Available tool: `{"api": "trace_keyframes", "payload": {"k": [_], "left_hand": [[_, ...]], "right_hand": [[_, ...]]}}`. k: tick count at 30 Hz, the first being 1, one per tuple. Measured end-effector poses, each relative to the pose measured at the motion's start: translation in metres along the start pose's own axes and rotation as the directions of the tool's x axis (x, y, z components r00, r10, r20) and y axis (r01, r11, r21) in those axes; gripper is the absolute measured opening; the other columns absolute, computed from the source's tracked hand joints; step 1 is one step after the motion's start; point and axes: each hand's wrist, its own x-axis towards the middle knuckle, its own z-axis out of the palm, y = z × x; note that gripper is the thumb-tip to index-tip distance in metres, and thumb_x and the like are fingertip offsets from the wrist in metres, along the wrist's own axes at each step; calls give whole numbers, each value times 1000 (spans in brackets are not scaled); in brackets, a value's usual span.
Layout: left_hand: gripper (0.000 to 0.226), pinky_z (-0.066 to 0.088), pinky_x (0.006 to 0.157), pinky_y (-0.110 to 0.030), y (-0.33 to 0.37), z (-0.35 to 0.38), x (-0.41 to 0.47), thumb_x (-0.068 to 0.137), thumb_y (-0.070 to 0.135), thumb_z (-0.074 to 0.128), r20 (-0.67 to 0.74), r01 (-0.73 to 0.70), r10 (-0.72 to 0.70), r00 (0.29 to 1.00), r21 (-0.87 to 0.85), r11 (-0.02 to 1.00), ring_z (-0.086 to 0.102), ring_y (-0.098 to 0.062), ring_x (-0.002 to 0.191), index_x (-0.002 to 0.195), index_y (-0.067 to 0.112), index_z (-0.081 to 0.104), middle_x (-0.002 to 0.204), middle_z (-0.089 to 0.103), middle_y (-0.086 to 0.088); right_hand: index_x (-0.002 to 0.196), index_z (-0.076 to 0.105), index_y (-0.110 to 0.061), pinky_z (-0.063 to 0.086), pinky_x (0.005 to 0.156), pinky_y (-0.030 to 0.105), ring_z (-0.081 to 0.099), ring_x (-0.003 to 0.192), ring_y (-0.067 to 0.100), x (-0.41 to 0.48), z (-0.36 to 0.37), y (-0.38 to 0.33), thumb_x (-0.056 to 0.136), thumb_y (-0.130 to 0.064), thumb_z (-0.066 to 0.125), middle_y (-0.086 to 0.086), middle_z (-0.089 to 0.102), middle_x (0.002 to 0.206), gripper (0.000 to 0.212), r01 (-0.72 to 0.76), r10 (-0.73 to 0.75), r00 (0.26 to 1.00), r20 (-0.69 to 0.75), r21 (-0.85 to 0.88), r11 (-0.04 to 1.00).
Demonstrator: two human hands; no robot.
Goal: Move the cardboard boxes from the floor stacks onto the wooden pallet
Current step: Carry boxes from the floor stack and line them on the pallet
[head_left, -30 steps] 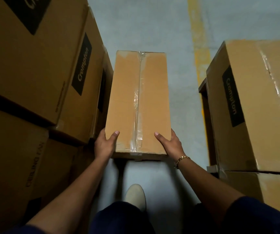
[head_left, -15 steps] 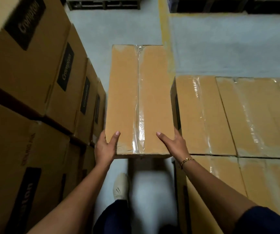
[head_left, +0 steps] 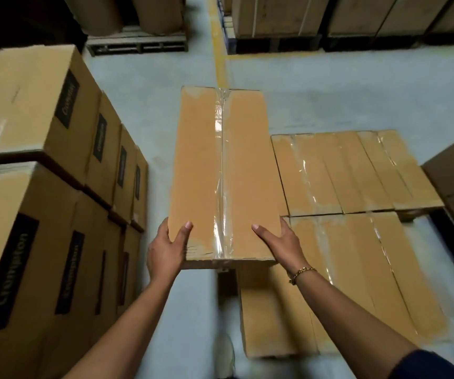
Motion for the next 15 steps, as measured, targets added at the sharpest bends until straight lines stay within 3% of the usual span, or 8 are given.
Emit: {"api": "trace_keyframes", "payload": {"k": [3,7,11,15], "left_hand": [[71,56,91,-48,13,9,-54,80,87,47,4,-24,24,1000,16,1000,66,-25,107,129,37,57,117,71,5],[68,56,89,-50,22,32,-126,82,85,46,34,-71,69,997,43,997,66,-24,104,128,36,57,116,71,6],[72,58,87,-50,30,62,-208,87,81,44,88,-114,106,990,93,989,67,-27,104,136,30,54,121,71,0],[81,57,87,-49,41,101,-288,80,91,36,133,-115,99,986,117,987,67,-26,102,136,35,53,119,71,5]], "right_hand": [[154,39,-16,32,98,23,49,131,18,-48,-40,14,89,-46,75,-2,53,141,80,-4,5,1000,-10,35,999],[146,49,-26,40,100,26,55,124,12,-103,-89,58,81,-57,78,-14,60,129,77,23,-21,999,-51,41,999],[153,40,-16,31,98,22,45,139,23,-160,-146,108,87,-48,76,3,51,151,81,-22,27,996,-86,52,998],[154,39,-13,31,97,24,43,141,27,-209,-209,162,87,-48,76,6,49,152,84,-73,81,992,-100,82,994]]}}
